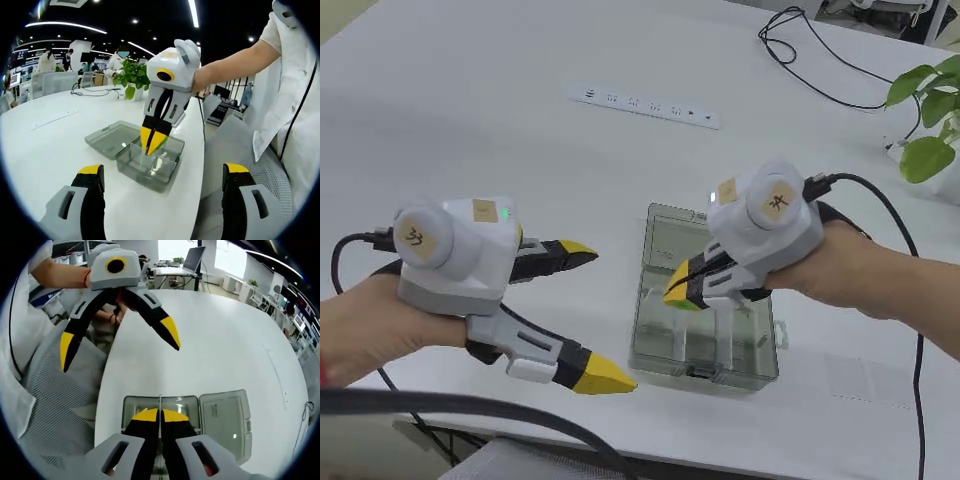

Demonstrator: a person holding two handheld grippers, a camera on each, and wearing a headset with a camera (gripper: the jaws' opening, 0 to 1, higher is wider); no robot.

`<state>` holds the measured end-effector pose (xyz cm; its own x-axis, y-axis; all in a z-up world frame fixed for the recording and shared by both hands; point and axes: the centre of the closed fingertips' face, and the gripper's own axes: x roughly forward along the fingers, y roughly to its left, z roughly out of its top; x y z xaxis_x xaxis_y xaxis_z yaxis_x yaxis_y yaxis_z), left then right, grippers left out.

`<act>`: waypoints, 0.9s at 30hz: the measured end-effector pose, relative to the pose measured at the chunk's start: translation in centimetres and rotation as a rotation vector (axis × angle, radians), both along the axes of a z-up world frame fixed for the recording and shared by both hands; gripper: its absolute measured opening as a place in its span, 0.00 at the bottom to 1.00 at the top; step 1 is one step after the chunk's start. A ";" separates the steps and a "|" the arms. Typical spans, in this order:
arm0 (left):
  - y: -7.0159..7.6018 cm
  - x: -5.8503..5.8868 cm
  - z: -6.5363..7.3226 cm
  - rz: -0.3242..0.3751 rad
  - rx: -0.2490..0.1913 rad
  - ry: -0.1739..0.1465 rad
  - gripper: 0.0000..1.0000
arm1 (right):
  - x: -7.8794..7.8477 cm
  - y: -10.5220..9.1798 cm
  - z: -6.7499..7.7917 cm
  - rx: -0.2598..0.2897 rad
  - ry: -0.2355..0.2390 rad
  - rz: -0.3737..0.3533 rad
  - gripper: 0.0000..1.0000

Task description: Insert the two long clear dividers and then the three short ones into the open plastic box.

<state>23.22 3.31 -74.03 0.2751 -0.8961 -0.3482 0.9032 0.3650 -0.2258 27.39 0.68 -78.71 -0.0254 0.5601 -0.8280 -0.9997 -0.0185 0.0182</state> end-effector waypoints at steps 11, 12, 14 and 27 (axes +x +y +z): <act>-0.1 -0.1 -0.2 -0.001 -0.002 0.007 1.00 | 0.1 0.1 -1.2 -0.026 0.020 -0.009 0.02; -0.1 -0.1 -0.2 -0.001 -0.002 0.008 1.00 | 0.0 0.1 -1.4 -0.030 0.021 -0.007 0.02; -0.1 -0.1 -0.2 -0.001 -0.002 0.007 1.00 | 0.0 0.2 -1.7 -0.044 0.023 -0.006 0.02; -0.1 -0.1 -0.3 -0.003 -0.006 0.013 1.00 | -0.2 0.4 -2.8 -0.113 0.011 0.029 0.02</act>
